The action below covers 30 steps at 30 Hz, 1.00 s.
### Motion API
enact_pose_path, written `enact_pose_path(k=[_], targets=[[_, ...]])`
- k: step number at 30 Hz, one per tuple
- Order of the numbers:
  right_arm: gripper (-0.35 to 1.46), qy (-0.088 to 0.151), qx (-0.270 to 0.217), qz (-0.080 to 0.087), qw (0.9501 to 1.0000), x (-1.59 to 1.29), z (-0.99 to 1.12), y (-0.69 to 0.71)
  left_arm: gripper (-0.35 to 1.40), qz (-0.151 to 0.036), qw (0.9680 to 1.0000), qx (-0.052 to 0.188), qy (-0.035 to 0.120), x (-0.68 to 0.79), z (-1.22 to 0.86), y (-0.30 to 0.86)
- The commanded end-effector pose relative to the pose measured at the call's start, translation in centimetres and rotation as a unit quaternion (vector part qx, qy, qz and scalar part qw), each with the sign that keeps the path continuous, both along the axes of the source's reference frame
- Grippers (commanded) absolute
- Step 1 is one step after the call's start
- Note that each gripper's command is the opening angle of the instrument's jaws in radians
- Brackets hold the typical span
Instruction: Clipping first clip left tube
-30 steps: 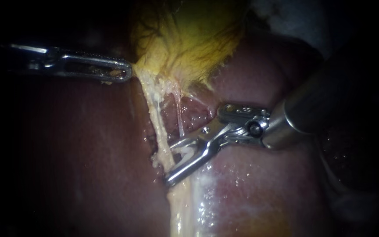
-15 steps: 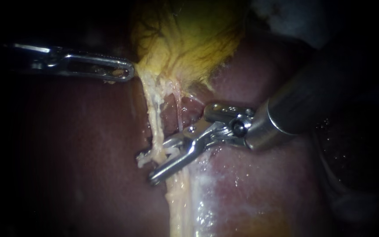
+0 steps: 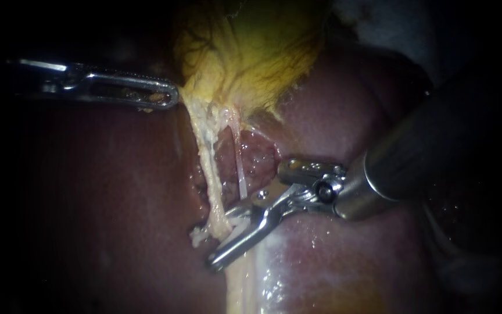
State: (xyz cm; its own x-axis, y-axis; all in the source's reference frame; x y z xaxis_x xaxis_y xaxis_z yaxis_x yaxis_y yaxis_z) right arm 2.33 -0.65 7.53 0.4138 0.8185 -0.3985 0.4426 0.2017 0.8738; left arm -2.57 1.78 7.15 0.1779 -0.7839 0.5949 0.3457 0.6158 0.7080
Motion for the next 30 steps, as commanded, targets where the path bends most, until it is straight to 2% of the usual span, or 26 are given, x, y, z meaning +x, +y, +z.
enact_pose_path(k=[1,7,11,15,16,18,19,21,22,25,30], targets=[[0.53,0.0,0.0,0.0,1.0,0.0,-0.01,0.0,-0.35,0.0,1.0,0.0,0.0,0.0,0.0,0.0],[0.43,0.0,0.0,-0.001,1.0,0.0,-0.01,0.01,-0.35,0.0,1.0,0.0,0.0,0.01,0.0,0.0],[0.25,0.002,-0.003,-0.002,1.0,-0.01,0.01,0.03,-0.35,0.001,1.0,0.0,0.0,0.02,-0.01,0.0],[0.04,0.02,-0.02,-0.008,0.9996,-0.02,0.06,0.05,-0.35,0.001,1.0,0.0,0.0,0.02,-0.01,0.0],[-0.04,0.024,-0.024,-0.006,0.9994,-0.02,0.07,0.05,-0.35,0.001,1.0,0.0,0.0,0.02,-0.01,0.0],[-0.19,0.023,-0.028,0.013,0.9993,-0.02,0.1,0.06,-0.35,0.001,1.0,0.0,0.0,0.02,-0.01,0.0],[-0.33,0.019,-0.028,0.028,0.999,-0.03,0.13,0.07,-0.35,0.001,1.0,0.0,0.0,0.02,-0.01,0.0],[-0.35,0.017,-0.03,0.04,0.9986,-0.03,0.18,0.1,-0.35,0.001,1.0,0.0,0.0,0.02,-0.01,0.0],[-0.35,0.017,-0.03,0.04,0.9986,-0.02,0.2,0.12,-0.35,0.001,1.0,0.0,0.0,0.02,-0.01,0.0],[-0.35,0.022,-0.034,0.023,0.9989,-0.03,0.26,0.18,-0.35,0.001,1.0,0.0,0.0,0.02,-0.01,0.0],[-0.35,0.027,-0.037,0.025,0.9986,-0.02,0.25,0.15,-0.35,0.001,1.0,0.0,0.0,0.02,-0.01,0.0]])
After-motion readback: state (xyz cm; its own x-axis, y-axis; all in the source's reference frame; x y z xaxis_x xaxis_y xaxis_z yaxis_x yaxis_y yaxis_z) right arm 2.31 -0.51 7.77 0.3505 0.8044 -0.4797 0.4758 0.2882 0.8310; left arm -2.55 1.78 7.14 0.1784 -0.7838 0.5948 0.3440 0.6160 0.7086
